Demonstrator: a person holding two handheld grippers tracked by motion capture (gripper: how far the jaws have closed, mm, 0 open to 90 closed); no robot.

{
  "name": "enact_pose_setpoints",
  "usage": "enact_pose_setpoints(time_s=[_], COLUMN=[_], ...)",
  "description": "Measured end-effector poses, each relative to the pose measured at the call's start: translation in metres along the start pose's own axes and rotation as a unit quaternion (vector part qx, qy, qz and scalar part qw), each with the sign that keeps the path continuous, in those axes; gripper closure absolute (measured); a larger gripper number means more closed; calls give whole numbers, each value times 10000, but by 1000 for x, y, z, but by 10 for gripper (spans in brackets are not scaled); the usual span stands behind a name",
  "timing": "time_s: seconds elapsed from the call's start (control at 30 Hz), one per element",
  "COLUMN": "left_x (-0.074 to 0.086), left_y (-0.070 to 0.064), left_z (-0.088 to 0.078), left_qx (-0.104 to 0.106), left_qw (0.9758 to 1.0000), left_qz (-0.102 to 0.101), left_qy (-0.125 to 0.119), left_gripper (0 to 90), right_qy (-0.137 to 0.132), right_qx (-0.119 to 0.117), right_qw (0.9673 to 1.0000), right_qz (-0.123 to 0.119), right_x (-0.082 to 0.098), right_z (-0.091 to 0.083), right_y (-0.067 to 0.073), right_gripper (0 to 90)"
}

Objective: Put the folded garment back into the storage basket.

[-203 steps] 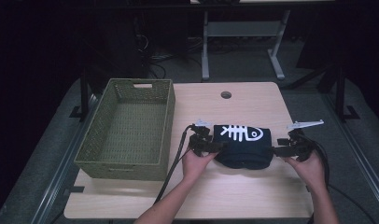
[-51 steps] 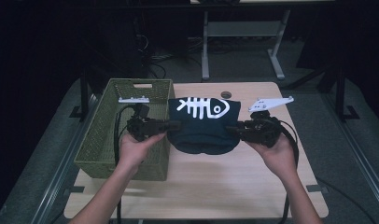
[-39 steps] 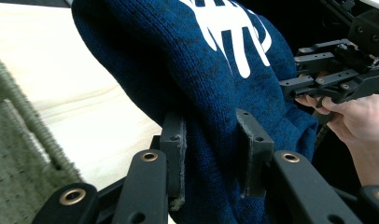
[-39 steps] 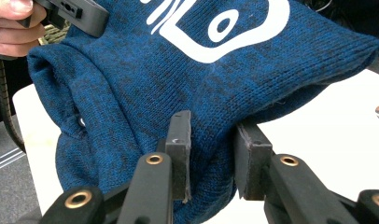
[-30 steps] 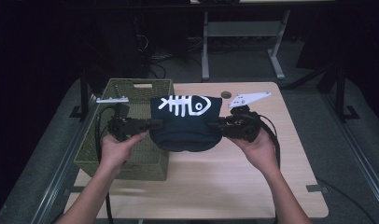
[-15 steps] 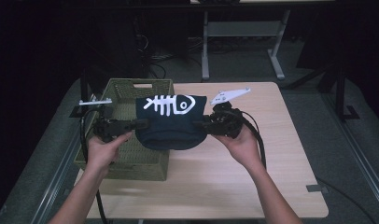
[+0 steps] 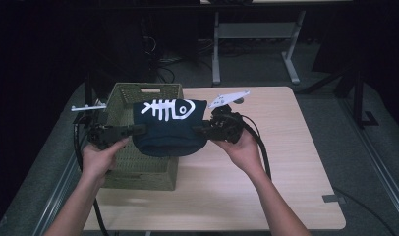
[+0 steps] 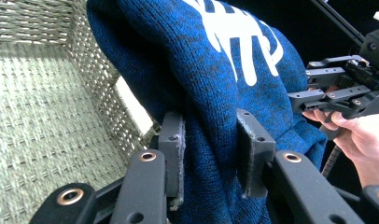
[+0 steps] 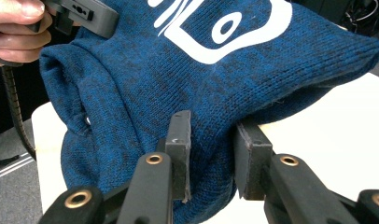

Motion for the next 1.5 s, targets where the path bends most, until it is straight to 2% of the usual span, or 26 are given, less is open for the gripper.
enact_pose_setpoints(time_s=[0.47, 0.63, 0.7, 1.43, 1.5], left_x=[2, 2, 3, 5, 5], left_y=[13, 18, 19, 37, 39], left_z=[-16, -22, -23, -39, -41], left_qx=[-143, -193, -211, -396, -425], left_qw=[9998, 9997, 9996, 9986, 9984], left_qz=[-94, -138, -150, -336, -356], left_qy=[-39, -85, -74, -119, -131], left_gripper=[671, 671, 671, 668, 668], right_qy=[9, 25, 31, 70, 60], right_qx=[-84, -119, -120, -256, -259], right_qw=[9999, 9999, 9999, 9996, 9996], right_qz=[-105, -36, -94, 3, -48], right_x=[-8, -11, -11, -17, -18], right_z=[19, 27, 28, 53, 57], right_y=[10, 13, 13, 23, 24], right_gripper=[701, 701, 701, 701, 701])
Point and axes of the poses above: each handheld gripper's, and its own axes: z roughly forward along the jaws, x roughly out of its underside, y roughly to its left, the point moved 3 cm from there along z, roughly forward along the jaws, and after that the axes turned 5 degrees about x, right-handed, at the moved point
